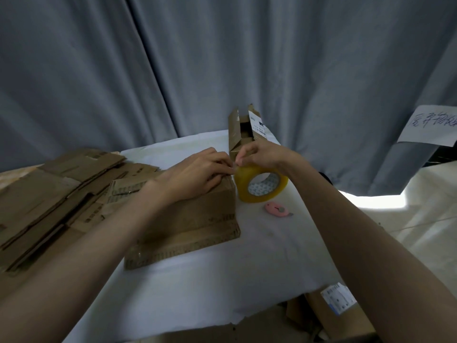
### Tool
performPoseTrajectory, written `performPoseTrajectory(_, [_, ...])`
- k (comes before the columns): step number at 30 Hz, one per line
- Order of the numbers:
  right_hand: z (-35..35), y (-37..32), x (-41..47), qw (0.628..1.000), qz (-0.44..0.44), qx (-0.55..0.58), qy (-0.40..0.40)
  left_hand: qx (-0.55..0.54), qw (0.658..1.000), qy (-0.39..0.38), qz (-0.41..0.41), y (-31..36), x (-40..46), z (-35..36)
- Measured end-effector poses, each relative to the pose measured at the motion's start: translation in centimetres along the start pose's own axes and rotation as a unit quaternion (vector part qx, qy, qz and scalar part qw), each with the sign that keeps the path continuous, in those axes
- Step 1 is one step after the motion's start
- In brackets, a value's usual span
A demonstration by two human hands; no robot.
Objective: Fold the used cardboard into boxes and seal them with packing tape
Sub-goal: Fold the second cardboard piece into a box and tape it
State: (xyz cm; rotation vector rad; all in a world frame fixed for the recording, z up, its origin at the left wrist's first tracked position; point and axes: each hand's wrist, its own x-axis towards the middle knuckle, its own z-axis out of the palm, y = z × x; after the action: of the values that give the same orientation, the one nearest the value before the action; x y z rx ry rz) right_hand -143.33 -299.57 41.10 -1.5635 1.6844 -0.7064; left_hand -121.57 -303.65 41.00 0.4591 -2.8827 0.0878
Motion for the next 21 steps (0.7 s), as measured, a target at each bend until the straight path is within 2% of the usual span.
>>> performPoseTrajectory(17, [0.3,-1.2,0.8,0.998,0.017,-0.062,-0.008,0.029,0.999,-0.029,-0.017,1.0,-0.4,-0.9])
performPoseTrajectory(21, [-1.6,-0.5,1.0,0.997,0.059,-0.012,0.049,0.013,0.999,-0.024,-0.041,1.2,-1.0,-0.9])
